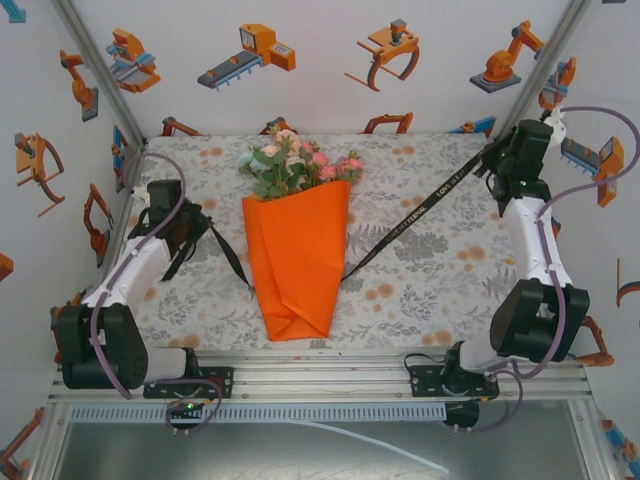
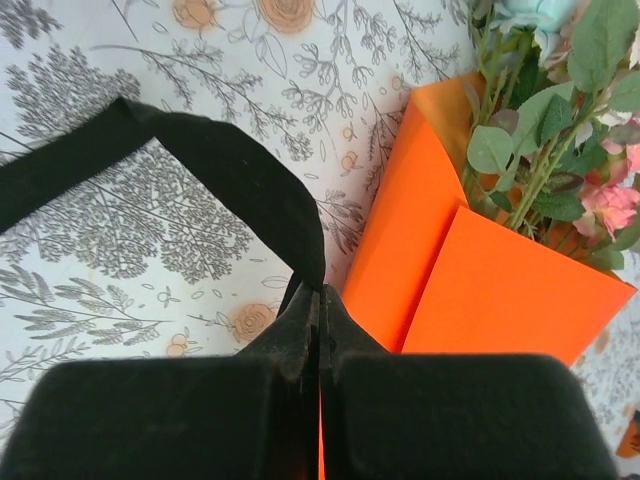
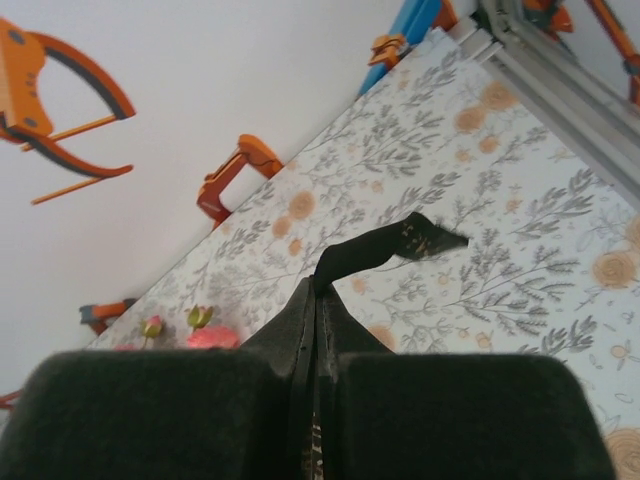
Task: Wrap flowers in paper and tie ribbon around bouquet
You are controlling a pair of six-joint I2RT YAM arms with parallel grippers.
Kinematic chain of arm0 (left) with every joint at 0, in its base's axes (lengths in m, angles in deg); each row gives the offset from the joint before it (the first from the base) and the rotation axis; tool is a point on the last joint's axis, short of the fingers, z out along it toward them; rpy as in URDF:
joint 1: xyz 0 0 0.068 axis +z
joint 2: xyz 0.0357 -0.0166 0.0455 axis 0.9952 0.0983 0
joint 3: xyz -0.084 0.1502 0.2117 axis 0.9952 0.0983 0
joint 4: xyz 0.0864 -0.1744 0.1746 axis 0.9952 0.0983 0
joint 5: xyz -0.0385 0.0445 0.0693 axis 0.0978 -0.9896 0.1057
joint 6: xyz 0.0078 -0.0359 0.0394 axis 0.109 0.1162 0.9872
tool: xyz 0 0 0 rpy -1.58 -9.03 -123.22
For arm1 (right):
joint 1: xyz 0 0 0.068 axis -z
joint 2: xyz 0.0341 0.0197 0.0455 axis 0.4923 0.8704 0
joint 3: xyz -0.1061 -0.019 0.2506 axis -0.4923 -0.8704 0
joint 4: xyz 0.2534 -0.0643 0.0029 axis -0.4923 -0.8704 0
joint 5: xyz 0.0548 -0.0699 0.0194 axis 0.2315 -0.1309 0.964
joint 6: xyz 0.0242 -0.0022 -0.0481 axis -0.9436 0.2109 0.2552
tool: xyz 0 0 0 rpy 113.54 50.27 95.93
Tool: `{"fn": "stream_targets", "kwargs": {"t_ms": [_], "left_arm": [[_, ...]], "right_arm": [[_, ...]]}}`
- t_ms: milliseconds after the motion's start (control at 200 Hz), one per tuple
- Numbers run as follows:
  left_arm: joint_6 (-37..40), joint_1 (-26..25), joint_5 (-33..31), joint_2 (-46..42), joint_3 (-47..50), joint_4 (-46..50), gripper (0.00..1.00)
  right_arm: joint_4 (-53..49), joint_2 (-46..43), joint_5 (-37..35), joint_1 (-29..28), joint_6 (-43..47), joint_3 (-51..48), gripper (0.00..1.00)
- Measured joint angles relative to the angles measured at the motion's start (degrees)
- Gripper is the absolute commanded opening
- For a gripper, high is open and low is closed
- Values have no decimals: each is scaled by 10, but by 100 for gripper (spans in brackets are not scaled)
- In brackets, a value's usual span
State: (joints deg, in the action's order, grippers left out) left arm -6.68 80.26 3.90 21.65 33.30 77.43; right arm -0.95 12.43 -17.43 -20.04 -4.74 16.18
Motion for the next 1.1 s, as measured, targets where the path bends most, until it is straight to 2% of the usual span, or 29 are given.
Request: {"fn": "stream_targets", "kwargs": {"t_ms": [145, 250, 380, 506, 551, 646, 701, 781, 891, 996, 1101], "left_arm": [[35, -9, 1, -47, 0, -5, 0], [75, -65, 4, -92, 4, -19, 0], [108, -150, -2, -148, 45, -47, 0], [124, -204, -17, -193, 110, -68, 0], [128, -220, -22, -207, 132, -75, 0], [134, -244, -33, -238, 167, -93, 0], [136, -249, -38, -255, 177, -98, 0], [140, -252, -47, -273, 179, -108, 0], [148, -253, -47, -285, 179, -128, 0], [164, -258, -41, -278, 179, -145, 0], [195, -272, -13, -235, 159, -159, 0]], "right_arm": [[-3, -28, 49, -47, 2, -9, 0], [-3, -49, 95, -108, 2, -8, 0], [-7, -36, 136, -226, 8, 29, 0], [2, 53, 163, -374, 10, 118, 0], [8, 96, 166, -420, 9, 152, 11], [2, 213, 180, -501, -7, 248, 48], [-12, 280, 185, -532, -13, 306, 62], [-53, 334, 181, -556, 1, 349, 71], [-102, 339, 172, -555, 17, 353, 72], [-113, 308, 163, -529, 33, 345, 71], [-104, 225, 140, -493, 43, 277, 70]]}}
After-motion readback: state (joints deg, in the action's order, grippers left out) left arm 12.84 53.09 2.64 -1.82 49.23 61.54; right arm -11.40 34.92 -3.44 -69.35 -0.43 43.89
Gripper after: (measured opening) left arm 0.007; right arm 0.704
